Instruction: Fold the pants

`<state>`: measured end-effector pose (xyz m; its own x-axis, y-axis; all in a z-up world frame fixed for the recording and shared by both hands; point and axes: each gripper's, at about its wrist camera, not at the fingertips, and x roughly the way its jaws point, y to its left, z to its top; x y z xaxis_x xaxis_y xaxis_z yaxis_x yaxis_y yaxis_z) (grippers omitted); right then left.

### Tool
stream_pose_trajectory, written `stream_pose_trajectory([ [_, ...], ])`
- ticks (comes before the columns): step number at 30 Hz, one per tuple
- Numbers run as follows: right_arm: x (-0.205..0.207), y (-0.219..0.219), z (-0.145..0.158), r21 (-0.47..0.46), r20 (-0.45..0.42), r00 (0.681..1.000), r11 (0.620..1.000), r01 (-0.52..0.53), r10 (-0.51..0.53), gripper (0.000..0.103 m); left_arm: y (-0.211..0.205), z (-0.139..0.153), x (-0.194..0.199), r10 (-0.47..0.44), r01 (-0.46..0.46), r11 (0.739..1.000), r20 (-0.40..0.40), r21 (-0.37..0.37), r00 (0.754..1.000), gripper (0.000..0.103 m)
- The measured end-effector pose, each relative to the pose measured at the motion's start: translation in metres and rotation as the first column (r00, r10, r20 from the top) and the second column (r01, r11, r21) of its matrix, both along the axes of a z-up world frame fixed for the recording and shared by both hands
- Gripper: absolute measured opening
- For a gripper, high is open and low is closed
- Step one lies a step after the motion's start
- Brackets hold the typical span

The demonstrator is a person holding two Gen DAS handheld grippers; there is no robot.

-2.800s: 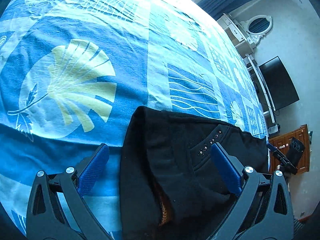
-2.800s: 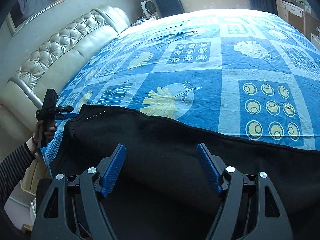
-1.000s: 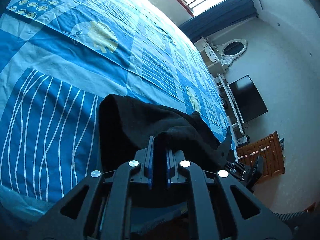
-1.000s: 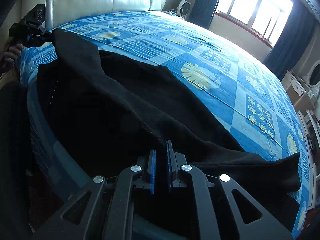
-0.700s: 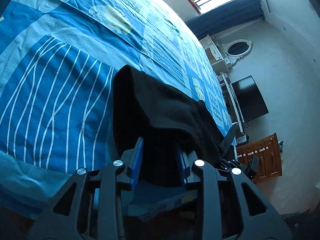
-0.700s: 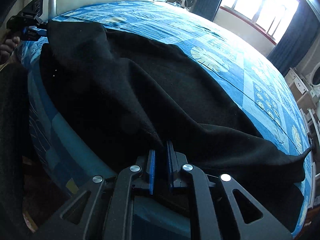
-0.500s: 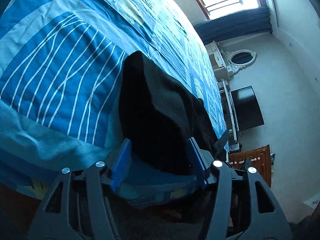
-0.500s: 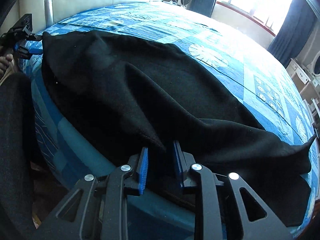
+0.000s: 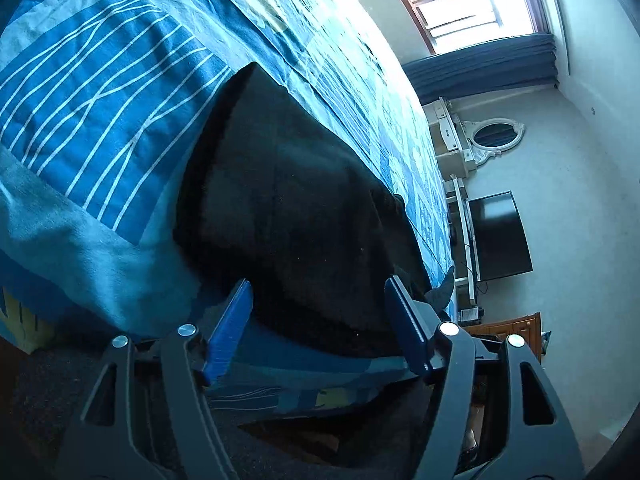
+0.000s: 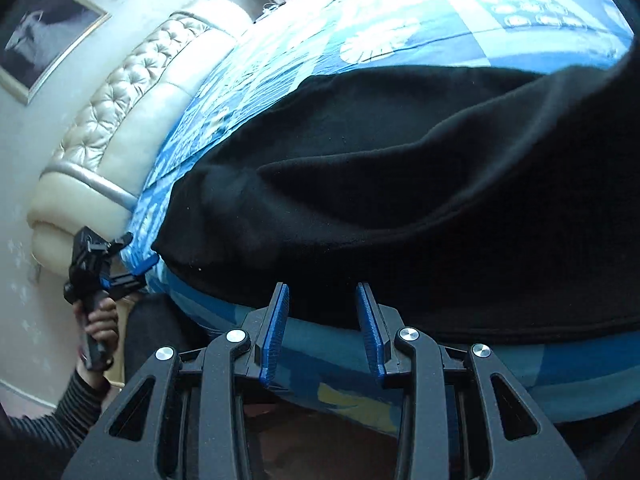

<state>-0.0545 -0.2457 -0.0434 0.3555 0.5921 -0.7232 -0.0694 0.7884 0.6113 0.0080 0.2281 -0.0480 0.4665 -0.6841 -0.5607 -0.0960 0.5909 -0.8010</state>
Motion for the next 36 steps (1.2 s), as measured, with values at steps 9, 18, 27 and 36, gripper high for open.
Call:
stream_pose_trajectory([
  [9, 0.005, 0.01, -0.009, 0.163, -0.059, 0.997, 0.985, 0.061, -0.052, 0.046, 0.008, -0.008, -0.002, 0.045, -0.046, 0.999, -0.021, -0.029, 0.999, 0.069],
  [18, 0.01, 0.019, -0.017, 0.216, -0.092, 0.99, 0.969, 0.122, -0.105, 0.047, 0.001, -0.01, 0.003, 0.069, -0.069, 0.997, -0.03, 0.027, 0.997, 0.069],
  [27, 0.01, 0.013, -0.017, 0.245, -0.09, 0.976, 0.946, 0.214, -0.198, 0.05, -0.007, -0.011, 0.008, 0.108, -0.1, 0.987, -0.061, 0.125, 0.992, 0.049],
  [36, 0.0, 0.015, 0.005, 0.189, -0.027, 0.985, 0.967, 0.171, -0.169, 0.011, 0.001, -0.002, 0.005, 0.133, -0.111, 0.968, -0.082, 0.226, 0.988, 0.009],
])
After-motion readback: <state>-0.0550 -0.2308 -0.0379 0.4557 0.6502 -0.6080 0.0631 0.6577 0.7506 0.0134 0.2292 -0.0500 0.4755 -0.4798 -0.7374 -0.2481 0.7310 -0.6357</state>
